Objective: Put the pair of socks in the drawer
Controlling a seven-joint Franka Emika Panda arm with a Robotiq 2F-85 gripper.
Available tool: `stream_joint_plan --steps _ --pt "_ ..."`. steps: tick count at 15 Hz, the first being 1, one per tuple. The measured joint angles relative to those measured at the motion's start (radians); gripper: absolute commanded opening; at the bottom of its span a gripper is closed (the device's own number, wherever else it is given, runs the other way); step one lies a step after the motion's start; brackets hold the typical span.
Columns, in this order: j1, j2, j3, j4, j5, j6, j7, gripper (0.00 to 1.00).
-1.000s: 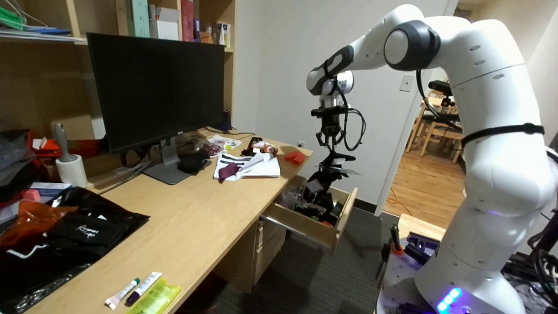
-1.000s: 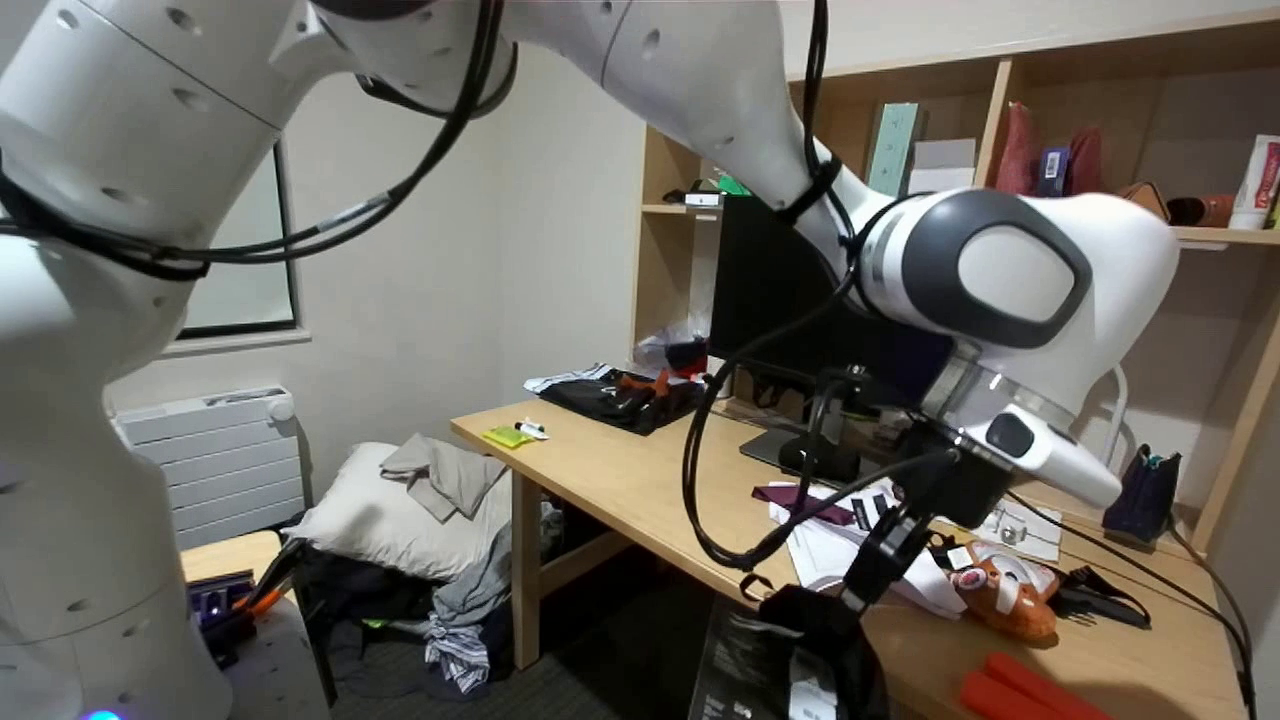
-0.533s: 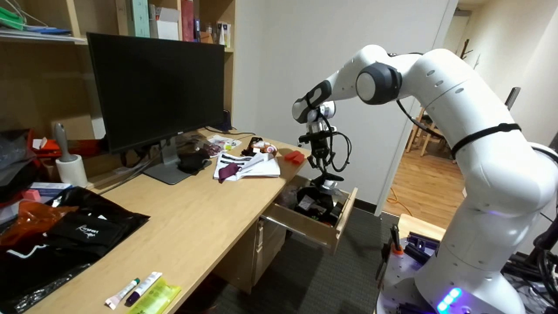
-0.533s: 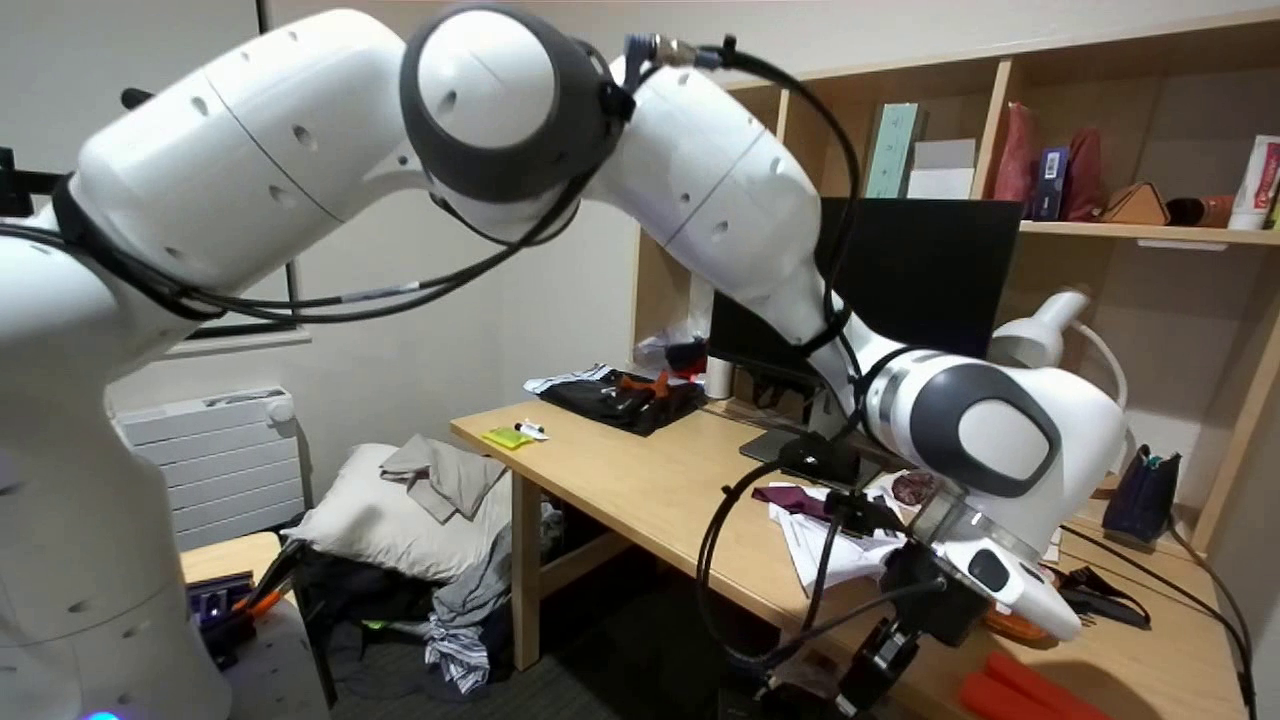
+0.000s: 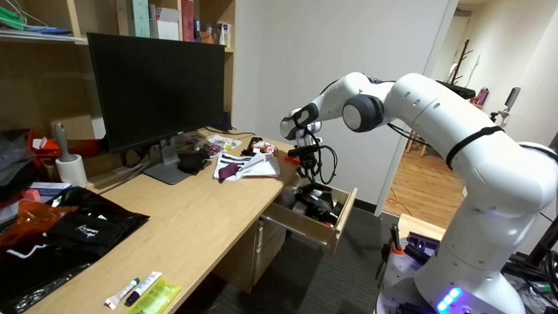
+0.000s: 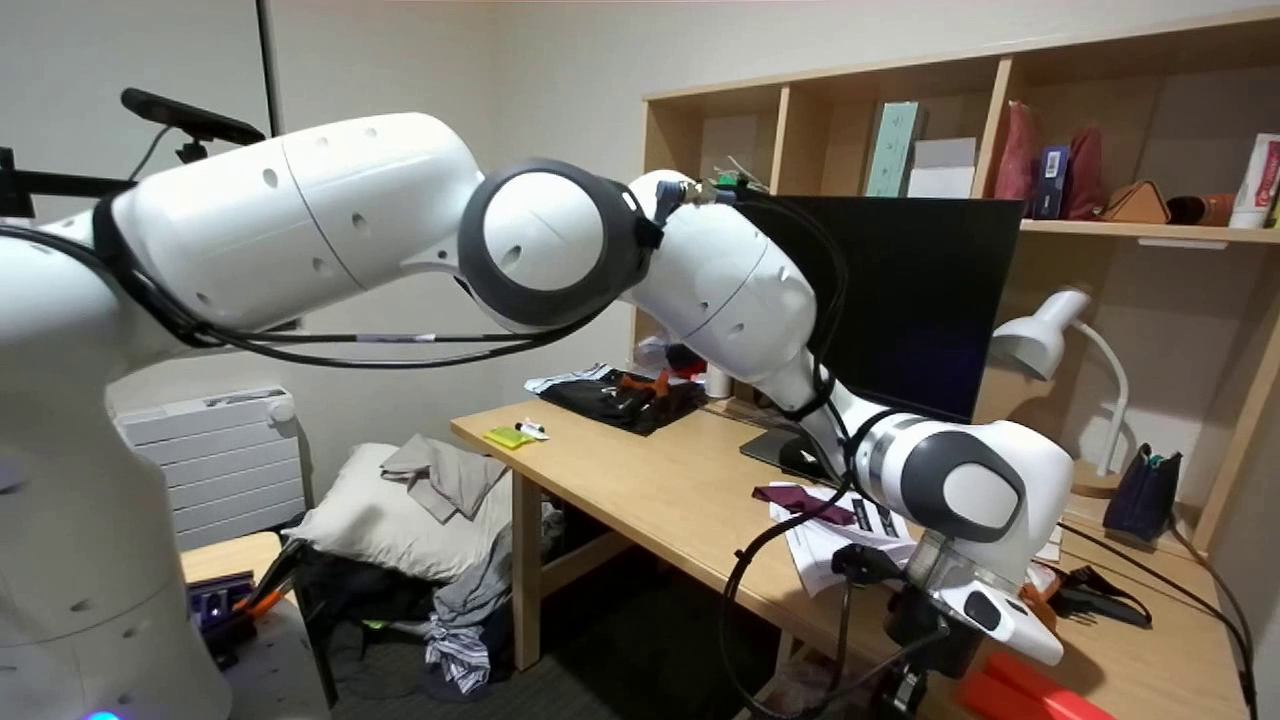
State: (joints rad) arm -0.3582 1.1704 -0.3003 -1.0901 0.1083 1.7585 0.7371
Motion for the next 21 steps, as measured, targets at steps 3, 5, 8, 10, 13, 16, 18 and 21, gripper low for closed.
stream_joint_plan --steps 3,5,8,10,13,16,18,21 --pt "0.010 0.009 -0.017 0.016 -0.030 0.042 0.000 0.51" --pt "0.013 0.003 -0.022 0.017 -0.035 0.063 0.000 0.63" --pt "0.019 -0.015 -0.030 0.013 -0.036 0.080 -0.008 0.79" --pt "0.028 -0.042 -0.025 0.000 -0.038 0.119 -0.015 0.94" --pt "0.062 -0.121 -0.017 -0.059 -0.043 0.120 -0.061 1.00" --pt "0.112 -0.260 -0.001 -0.160 -0.048 0.124 -0.176 1.00" --pt "0.148 -0.362 -0.001 -0.238 -0.068 0.129 -0.253 1.00" --pt "0.200 -0.523 0.009 -0.358 -0.119 0.132 -0.350 1.00"
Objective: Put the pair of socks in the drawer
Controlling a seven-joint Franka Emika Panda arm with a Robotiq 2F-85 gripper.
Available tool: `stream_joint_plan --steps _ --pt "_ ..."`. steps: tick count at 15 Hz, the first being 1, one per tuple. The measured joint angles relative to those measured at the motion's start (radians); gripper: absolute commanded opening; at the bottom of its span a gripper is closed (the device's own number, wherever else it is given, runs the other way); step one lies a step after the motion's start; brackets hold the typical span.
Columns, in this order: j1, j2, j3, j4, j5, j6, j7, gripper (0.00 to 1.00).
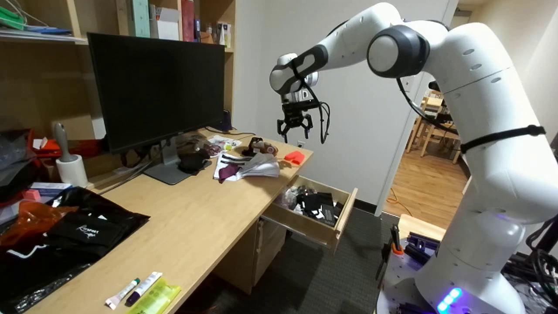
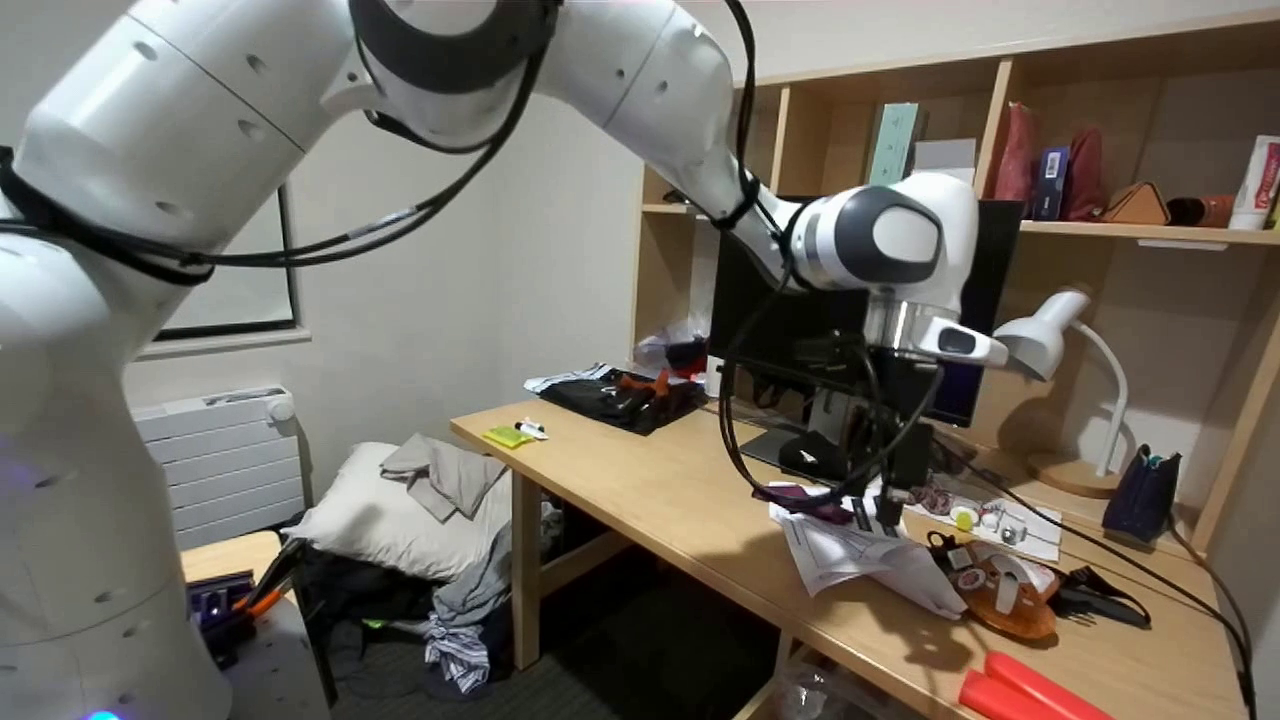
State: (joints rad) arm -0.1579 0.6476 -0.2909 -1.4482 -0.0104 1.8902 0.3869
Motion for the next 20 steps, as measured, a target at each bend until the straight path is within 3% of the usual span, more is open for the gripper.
stream_joint_plan --steps 5,9,15,20 --pt "0.094 -0.254 0.073 -0.191 -0.085 0.014 -0.074 1.00" --pt "0.151 -0.392 0.169 -0.312 -0.086 0.029 -0.132 1.00" --pt "0.167 -0.427 0.278 -0.409 0.085 0.152 -0.219 1.00" --pt "0.180 -0.415 0.329 -0.448 0.100 0.165 -0.334 1.00"
